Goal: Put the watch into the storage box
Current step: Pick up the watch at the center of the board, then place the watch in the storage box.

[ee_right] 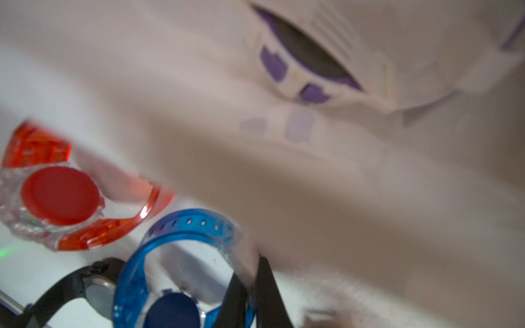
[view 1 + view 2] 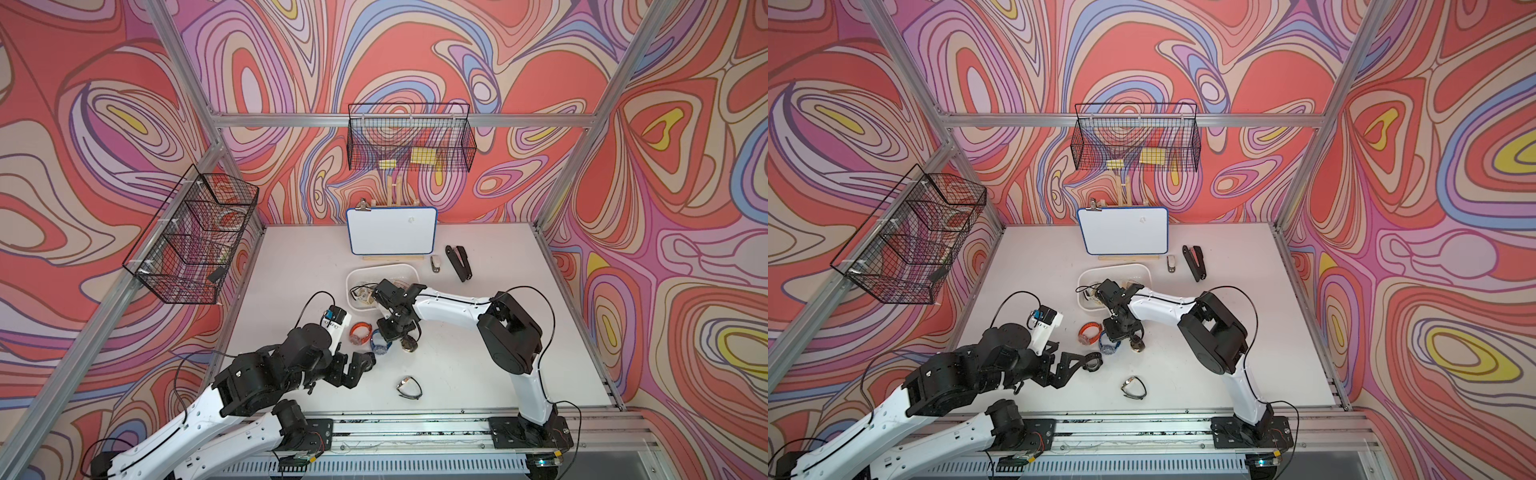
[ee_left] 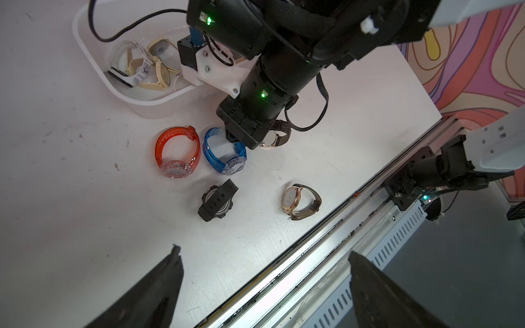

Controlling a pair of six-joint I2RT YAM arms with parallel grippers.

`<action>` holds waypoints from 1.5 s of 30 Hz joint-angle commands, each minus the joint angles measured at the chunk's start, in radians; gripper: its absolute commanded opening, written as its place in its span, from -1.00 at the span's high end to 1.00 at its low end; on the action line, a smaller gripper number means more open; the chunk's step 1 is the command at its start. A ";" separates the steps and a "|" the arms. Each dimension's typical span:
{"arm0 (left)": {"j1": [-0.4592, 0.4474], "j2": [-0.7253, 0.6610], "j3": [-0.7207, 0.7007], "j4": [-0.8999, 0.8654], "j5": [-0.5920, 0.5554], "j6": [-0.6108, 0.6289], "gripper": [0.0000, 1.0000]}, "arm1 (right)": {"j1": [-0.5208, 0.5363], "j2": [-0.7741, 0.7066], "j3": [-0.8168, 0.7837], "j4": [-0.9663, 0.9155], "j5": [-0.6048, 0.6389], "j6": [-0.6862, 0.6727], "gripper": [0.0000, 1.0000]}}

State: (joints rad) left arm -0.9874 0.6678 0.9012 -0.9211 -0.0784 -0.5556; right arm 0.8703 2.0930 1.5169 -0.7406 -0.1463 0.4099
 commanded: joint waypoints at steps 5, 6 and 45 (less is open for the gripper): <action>-0.028 -0.017 0.052 -0.033 -0.108 0.035 -0.93 | 0.000 -0.073 0.003 -0.020 -0.030 0.040 1.00; -0.028 -0.022 0.057 -0.040 -0.114 0.040 -0.93 | 0.000 -0.094 0.009 -0.038 -0.031 0.043 1.00; -0.028 0.010 0.089 -0.050 -0.141 0.108 -0.96 | -0.228 0.313 0.671 -0.296 0.016 -0.111 1.00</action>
State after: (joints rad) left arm -1.0096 0.6800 1.0031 -0.9585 -0.2127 -0.4446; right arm 0.6415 2.4443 2.2185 -1.0355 -0.1226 0.3183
